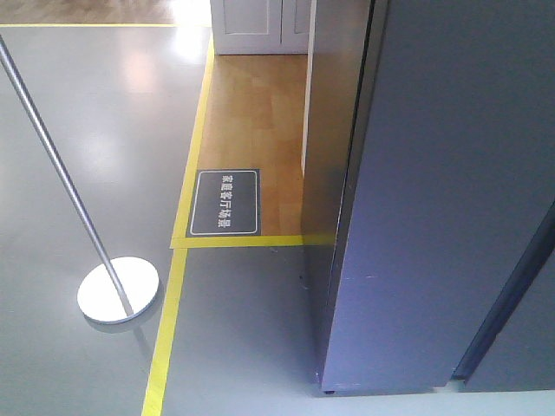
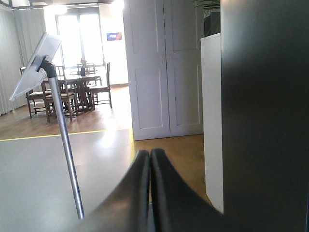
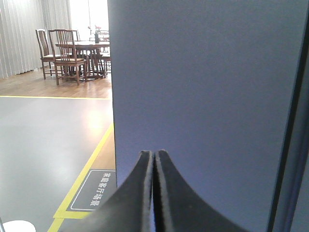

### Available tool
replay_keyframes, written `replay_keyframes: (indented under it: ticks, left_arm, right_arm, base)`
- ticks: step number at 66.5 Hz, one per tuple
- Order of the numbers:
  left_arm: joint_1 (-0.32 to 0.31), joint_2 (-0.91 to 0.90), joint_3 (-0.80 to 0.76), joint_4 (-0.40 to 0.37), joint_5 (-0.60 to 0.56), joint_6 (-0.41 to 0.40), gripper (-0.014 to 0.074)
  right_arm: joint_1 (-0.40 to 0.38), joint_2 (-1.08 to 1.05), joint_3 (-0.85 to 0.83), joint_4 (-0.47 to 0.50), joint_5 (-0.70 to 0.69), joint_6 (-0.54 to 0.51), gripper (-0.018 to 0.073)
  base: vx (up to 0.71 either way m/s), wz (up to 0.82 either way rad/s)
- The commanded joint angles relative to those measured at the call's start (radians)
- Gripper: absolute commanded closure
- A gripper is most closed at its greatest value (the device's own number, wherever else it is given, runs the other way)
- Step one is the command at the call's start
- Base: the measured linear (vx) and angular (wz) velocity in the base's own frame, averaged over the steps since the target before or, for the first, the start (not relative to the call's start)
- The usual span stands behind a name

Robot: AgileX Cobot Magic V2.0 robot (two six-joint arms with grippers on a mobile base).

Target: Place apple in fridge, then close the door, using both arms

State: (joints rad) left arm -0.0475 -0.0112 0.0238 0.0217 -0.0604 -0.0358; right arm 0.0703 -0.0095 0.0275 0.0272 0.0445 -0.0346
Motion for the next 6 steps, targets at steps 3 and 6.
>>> replay_keyframes:
  ticks: [3, 6]
  left_arm:
    - [-0.001, -0.015, 0.013, -0.008, -0.065, -0.002, 0.0603]
    - [-0.001, -0.015, 0.013, -0.008, -0.065, -0.002, 0.0603]
  right_arm:
    - [0.0, -0.008, 0.01, 0.001, -0.076, -0.008, 0.0563]
    - [0.0, -0.008, 0.01, 0.001, -0.076, -0.008, 0.0563]
  base:
    - [0.0, 0.0]
    - [0.0, 0.0]
